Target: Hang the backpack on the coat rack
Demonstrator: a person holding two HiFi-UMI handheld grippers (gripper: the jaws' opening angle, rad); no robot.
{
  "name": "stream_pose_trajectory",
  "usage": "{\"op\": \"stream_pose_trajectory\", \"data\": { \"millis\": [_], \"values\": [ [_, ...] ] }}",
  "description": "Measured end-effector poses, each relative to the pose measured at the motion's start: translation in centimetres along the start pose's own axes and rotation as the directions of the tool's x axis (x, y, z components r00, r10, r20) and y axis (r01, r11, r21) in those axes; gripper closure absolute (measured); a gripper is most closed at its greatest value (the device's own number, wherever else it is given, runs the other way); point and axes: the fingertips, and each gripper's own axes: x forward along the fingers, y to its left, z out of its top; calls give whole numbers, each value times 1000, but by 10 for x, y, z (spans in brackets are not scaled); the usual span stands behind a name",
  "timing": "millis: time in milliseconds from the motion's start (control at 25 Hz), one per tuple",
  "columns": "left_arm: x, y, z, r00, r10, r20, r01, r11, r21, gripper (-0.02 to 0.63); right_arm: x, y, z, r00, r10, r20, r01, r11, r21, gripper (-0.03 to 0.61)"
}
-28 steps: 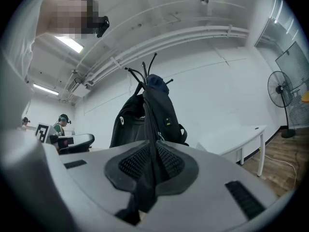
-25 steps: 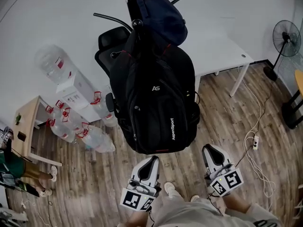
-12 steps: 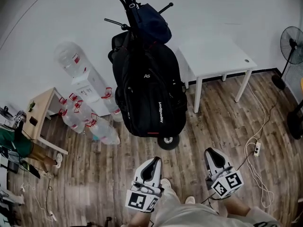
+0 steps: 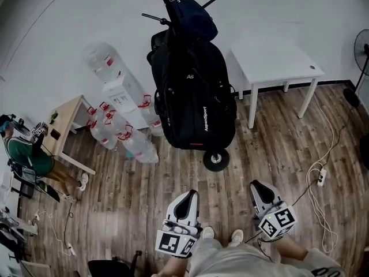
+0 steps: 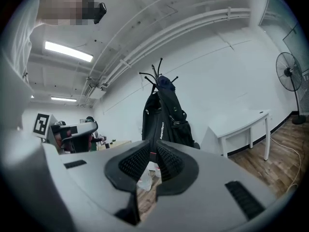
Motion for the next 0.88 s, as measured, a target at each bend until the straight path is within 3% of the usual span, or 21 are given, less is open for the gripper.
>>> {"op": "stream_pose_trajectory", "data": {
  "millis": [280, 600, 880],
  "values": [
    [-36, 19, 11, 999, -42, 29, 42, 999, 12, 606, 6, 56, -5, 1000, 7, -9, -8, 1000, -27, 529],
    [-109, 43, 7, 992, -122, 21, 123, 992, -34, 606, 3, 149, -27, 999, -38, 15, 38, 998, -44, 529],
    [-146, 56, -3, 988, -155, 13, 155, 985, -74, 606, -10, 186, -53, 997, -79, -16, 78, 995, -62, 529]
  ]
}}
